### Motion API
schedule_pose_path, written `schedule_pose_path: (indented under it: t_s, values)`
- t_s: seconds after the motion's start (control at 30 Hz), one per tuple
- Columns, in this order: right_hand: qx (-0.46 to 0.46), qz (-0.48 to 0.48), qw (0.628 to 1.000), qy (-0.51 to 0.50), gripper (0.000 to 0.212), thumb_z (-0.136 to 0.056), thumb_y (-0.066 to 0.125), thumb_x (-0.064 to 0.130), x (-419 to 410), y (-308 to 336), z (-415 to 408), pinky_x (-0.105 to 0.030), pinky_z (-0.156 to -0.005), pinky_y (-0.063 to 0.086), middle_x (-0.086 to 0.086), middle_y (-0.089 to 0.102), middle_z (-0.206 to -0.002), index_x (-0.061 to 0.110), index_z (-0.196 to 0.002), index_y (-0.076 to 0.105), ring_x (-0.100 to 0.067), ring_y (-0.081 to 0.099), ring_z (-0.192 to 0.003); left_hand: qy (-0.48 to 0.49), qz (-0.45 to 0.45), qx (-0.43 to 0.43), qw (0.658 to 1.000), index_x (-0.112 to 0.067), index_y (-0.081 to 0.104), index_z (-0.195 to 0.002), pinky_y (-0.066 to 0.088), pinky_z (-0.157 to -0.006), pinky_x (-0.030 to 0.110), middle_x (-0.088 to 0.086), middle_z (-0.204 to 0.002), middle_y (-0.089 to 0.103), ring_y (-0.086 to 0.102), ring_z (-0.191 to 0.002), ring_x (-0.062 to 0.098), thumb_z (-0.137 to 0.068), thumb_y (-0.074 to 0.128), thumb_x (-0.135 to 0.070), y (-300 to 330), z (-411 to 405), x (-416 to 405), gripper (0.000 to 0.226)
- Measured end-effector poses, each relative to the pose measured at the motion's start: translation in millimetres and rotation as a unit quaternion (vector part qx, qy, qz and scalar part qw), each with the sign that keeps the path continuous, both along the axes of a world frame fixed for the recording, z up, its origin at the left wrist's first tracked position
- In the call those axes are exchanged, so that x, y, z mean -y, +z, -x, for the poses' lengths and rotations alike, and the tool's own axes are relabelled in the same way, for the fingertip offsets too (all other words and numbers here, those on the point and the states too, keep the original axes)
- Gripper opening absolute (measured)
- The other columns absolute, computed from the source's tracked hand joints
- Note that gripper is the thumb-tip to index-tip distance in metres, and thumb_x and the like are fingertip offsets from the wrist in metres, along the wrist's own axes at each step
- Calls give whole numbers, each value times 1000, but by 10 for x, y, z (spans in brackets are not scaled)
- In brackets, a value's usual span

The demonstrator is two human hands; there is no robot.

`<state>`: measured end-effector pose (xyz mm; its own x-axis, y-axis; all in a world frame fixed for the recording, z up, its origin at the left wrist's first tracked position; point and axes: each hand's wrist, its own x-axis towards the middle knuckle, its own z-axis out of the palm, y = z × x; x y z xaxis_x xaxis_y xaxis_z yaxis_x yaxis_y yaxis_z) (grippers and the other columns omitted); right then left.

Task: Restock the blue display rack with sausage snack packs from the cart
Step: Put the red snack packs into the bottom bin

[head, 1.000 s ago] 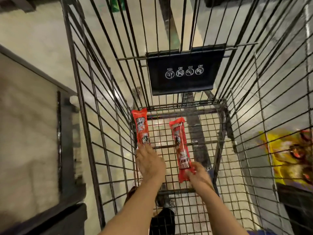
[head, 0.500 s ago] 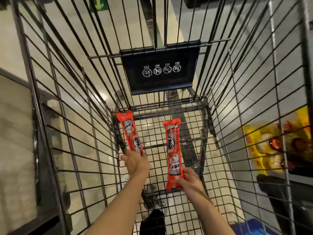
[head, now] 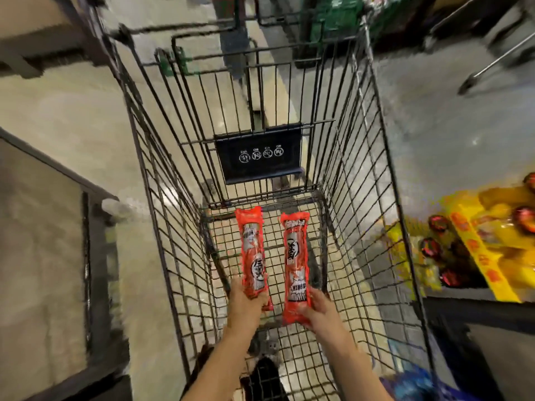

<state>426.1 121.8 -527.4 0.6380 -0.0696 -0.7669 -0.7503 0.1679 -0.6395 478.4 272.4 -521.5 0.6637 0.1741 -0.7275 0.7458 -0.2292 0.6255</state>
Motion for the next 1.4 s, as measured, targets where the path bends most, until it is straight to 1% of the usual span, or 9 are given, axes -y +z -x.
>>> schedule_pose_path:
  t_s: [0.1,0.23,0.4,0.53,0.7,0.87,1.03,1.23,1.4]
  values:
    - [29,-8,999,-12,38,-90,57,2,-91,407,199,-22,-68,55,-11,70,-108,13,-125,53,-23,70,-94,16,56,18,998,-19,52,-107,51,-91,40,-4,-98,67,64,-95,18,-78,72,-2,554,196,-97,39]
    - [54,-6,997,-53,45,-91,60,13,-252,872,622,-28,-84,53,-6,64,-121,20,-133,47,-20,65,-105,-42,113,47,992,-19,51,-108,47,-67,19,-4,-98,65,62,-87,6,-78,72,-6,1276,531,-302,39]
    - [91,-3,988,-125,66,-61,84,34,-533,1384,1267,-38,-89,51,-4,69,-111,24,-119,55,-20,67,-101,-131,146,72,978,-16,57,-114,54,-75,23,-2,-101,68,65,-89,11,-76,74,-8,1813,993,-842,42]
    - [94,-8,975,-202,62,-59,72,22,-863,1531,1945,-36,-81,52,-4,70,-111,19,-119,58,-22,67,-95,-165,161,80,970,-4,56,-101,48,-44,14,8,-86,66,67,-58,10,-77,70,6,2051,1397,-1277,30]
    - [122,-41,949,-287,63,-56,83,15,-1307,1735,2818,-31,-73,53,-7,72,-104,13,-115,61,-19,68,-86,-220,154,113,957,-8,56,-103,47,-51,12,3,-89,68,67,-67,6,-73,74,1,2248,1885,-1548,36]
    - [157,-64,923,-345,103,-16,95,40,-1517,1903,3714,-28,-64,54,-2,74,-96,13,-110,63,-14,69,-76,-309,179,107,928,-1,59,-101,49,-47,16,12,-89,71,67,-62,10,-69,75,8,2457,2500,-1505,37]
    - [163,-54,903,-393,101,-14,95,42,-1530,1996,4673,-37,-76,52,-7,72,-94,14,-107,66,-21,66,-77,-400,210,95,887,-8,62,-95,53,-63,26,-3,-75,74,67,-73,18,-51,84,-9,2477,3226,-1211,49]
    - [160,-29,860,-483,111,-19,96,42,-1401,2089,6392,-41,-80,51,-12,69,-102,11,-119,60,-27,64,-85,-495,224,57,838,-2,62,-100,52,-48,22,9,-81,72,69,-61,12,-32,85,-24,2502,4591,-626,75]
    - [165,-2,780,-603,109,-10,95,37,-1429,2134,7706,-30,-56,55,-11,70,-83,7,-108,61,-20,66,-65,-579,257,29,773,-2,61,-104,51,-50,19,7,-85,72,68,-65,8,-34,82,-30,2589,5835,-174,78]
